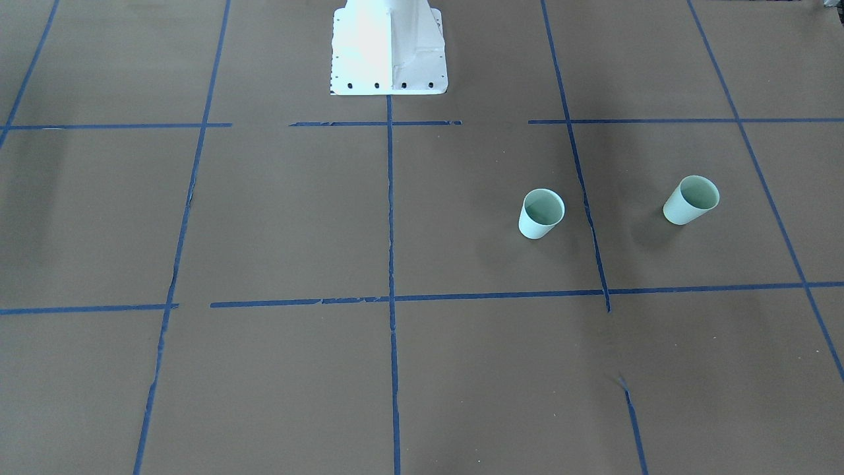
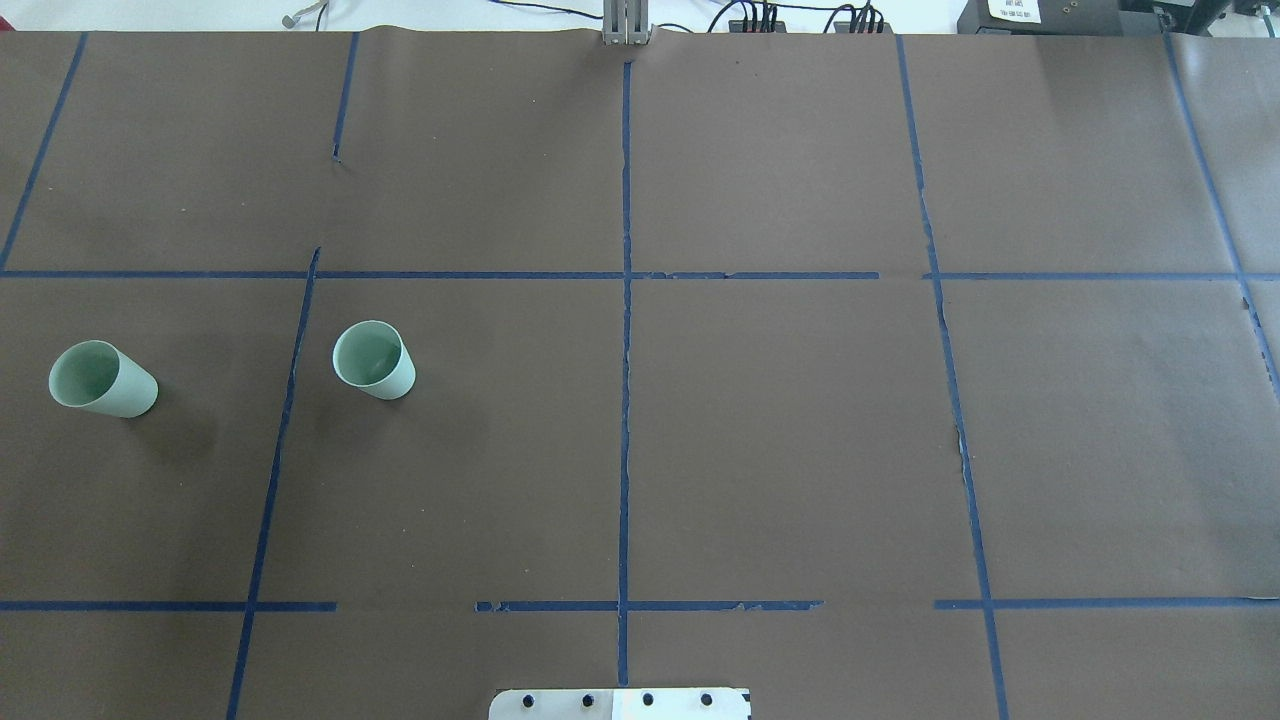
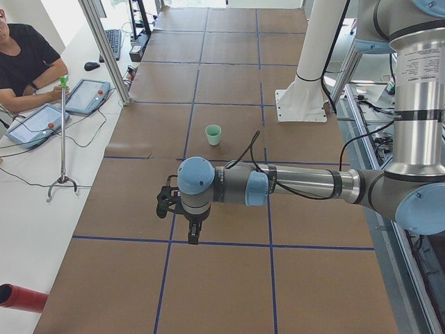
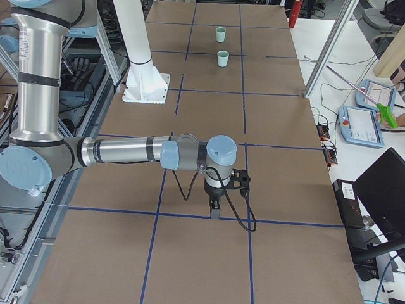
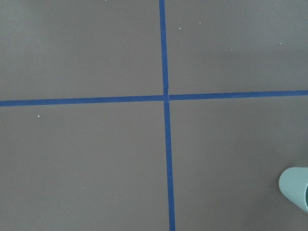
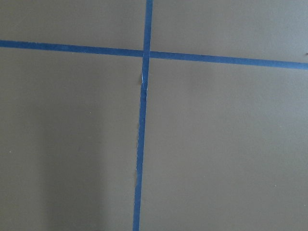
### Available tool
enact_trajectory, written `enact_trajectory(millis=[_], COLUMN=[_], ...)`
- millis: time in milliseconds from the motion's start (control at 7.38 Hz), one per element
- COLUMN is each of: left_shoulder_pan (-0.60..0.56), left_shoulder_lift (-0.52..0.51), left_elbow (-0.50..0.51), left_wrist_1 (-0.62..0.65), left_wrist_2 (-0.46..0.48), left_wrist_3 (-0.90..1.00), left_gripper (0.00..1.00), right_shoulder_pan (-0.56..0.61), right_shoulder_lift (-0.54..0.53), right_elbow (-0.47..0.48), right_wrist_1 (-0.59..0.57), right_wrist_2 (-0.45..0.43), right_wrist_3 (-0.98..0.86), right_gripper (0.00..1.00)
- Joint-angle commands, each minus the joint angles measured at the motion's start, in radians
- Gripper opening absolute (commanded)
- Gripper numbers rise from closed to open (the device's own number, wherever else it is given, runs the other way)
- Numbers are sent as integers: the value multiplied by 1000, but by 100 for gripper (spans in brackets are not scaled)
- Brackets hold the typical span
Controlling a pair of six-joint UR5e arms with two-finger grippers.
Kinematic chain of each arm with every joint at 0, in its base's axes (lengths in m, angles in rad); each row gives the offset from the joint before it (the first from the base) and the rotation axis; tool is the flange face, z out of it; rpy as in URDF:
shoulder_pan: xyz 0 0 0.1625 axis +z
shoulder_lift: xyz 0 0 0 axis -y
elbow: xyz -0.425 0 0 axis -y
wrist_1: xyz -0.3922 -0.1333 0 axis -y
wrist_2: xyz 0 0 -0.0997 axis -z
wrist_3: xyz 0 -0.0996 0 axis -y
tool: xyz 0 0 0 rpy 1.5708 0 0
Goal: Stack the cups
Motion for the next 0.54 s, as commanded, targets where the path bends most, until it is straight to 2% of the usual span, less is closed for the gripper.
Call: enact_trajectory(millis=[0, 406], left_shoulder_pan=[0, 0], left_shoulder_lift=[0, 0], left_elbow=[0, 0], left_wrist_1=[-1, 0], left_wrist_2=[6, 3], left_wrist_3=[8, -3], left_gripper=[100, 100], right_shoulder_pan=[0, 0], right_shoulder_lift=[0, 0], right_elbow=[0, -1], right_wrist_1=[0, 0], right_wrist_2=[0, 0], right_wrist_3=[0, 0], right_gripper=[100, 100])
